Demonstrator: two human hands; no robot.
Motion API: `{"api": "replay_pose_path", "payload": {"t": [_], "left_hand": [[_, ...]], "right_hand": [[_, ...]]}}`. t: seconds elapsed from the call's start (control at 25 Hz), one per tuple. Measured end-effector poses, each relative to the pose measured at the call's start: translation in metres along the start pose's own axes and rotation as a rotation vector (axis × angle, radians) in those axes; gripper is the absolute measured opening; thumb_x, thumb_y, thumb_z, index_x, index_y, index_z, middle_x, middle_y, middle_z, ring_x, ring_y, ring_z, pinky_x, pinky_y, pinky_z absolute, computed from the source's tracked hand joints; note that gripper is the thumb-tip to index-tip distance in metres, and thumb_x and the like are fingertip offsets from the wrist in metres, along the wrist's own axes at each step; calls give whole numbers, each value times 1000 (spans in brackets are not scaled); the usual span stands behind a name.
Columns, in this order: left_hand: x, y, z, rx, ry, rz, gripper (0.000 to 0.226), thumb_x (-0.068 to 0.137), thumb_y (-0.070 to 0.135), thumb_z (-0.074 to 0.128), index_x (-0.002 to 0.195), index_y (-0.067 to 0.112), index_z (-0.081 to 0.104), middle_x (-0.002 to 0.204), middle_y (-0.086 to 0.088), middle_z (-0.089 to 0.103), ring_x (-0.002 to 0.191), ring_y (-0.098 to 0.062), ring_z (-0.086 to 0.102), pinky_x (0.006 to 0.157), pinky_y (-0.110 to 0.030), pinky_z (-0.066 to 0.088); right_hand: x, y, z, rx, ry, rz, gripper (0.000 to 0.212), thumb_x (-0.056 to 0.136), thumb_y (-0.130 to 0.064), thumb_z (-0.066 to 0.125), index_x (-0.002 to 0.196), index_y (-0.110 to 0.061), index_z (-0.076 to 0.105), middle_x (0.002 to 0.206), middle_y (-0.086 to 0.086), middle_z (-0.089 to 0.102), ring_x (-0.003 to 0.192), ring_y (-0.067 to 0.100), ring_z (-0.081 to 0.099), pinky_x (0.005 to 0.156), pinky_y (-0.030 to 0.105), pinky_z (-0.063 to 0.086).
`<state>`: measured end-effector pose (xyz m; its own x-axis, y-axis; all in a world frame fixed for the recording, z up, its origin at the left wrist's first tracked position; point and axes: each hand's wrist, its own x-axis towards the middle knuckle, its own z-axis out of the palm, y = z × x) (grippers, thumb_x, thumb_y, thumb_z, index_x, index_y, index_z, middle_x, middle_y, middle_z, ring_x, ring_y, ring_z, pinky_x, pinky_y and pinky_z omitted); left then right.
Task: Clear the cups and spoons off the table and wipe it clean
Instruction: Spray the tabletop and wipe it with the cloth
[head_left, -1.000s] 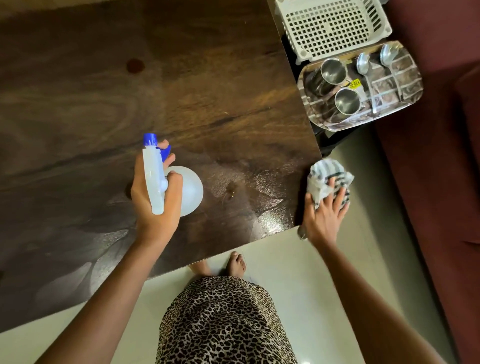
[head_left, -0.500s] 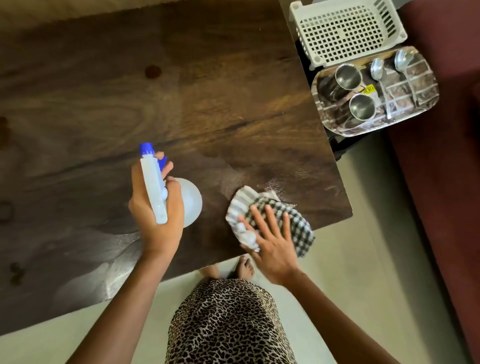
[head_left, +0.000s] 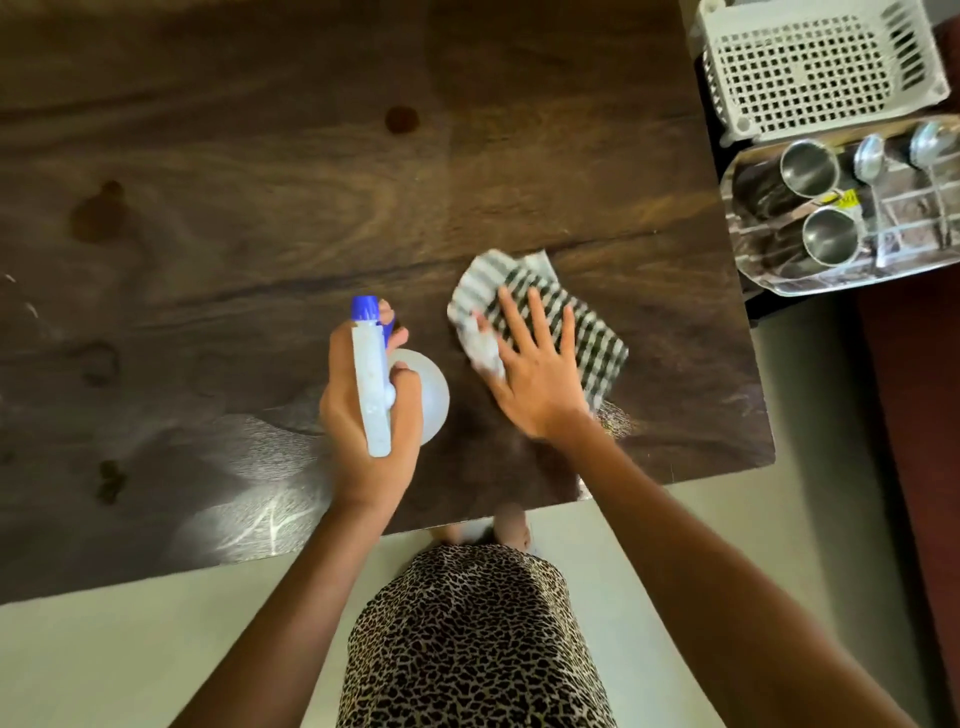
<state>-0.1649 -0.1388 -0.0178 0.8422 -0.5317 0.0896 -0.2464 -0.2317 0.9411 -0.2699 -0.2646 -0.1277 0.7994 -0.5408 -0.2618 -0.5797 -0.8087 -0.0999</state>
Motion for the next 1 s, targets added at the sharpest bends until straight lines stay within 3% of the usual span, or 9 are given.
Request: {"api": "replay_pose_path", "payload": {"t": [0.2,0.32,0.4,0.48,0.6,0.76,0.88,1.0], "left_hand": [[1,-1,-2,66,7,-75,43,72,-7,40,112,3,50,114,-1,59,96,-17,66,87,-9,41],[2,2,1,89,34,-90,41,71,-8,40,109,0,51,110,-5,61,93,-17,66,85,-5,40],[5,2,1,52,29,-93,42,71,-9,39,109,6,50,108,-8,61,92,-21,67,85,-8,43],[6,2,1,12,16,-113,43,72,-9,39,111,5,49,108,-10,60,92,-24,67,84,-11,46],[4,3,2,-8,24,-96,44,72,-10,39,113,3,49,109,-13,58,93,-26,67,85,-21,51],[2,1,-2,-60,31,-72,44,74,-10,37,112,11,47,111,-14,59,98,-27,66,88,-32,52],[-6,3,-5,-68,40,-87,44,77,-12,38,114,9,48,110,-7,58,101,-24,66,92,-37,51],[-26,2,-22,-32,32,-111,39,79,-6,43,112,13,48,113,-11,61,103,-21,65,96,-42,48]], "right_hand": [[-126,25,20,-110,-73,-268,71,83,-53,34,148,-34,14,155,2,18,142,30,11,111,57,7],[-87,58,7,-33,-31,-58,62,90,-51,29,148,-34,13,155,5,22,143,31,9,112,56,2],[-17,60,-11,75,-11,159,59,94,-53,22,148,-32,10,158,1,5,145,30,-3,111,55,-8],[45,45,-26,122,-12,220,58,96,-55,18,148,-34,5,158,-2,-7,144,28,-13,110,55,-13],[56,8,-20,33,3,44,57,96,-53,17,149,-33,5,159,2,-4,144,30,-9,111,57,-10],[-70,-17,18,-62,9,-178,68,88,-52,37,148,-30,13,157,6,15,144,33,7,111,60,3],[-144,24,28,-125,-39,-373,79,80,-52,41,149,-30,9,155,1,20,143,27,9,110,57,9],[-133,75,21,-133,-20,-246,68,90,-50,26,149,-31,0,153,2,23,142,25,11,113,50,2]]}}
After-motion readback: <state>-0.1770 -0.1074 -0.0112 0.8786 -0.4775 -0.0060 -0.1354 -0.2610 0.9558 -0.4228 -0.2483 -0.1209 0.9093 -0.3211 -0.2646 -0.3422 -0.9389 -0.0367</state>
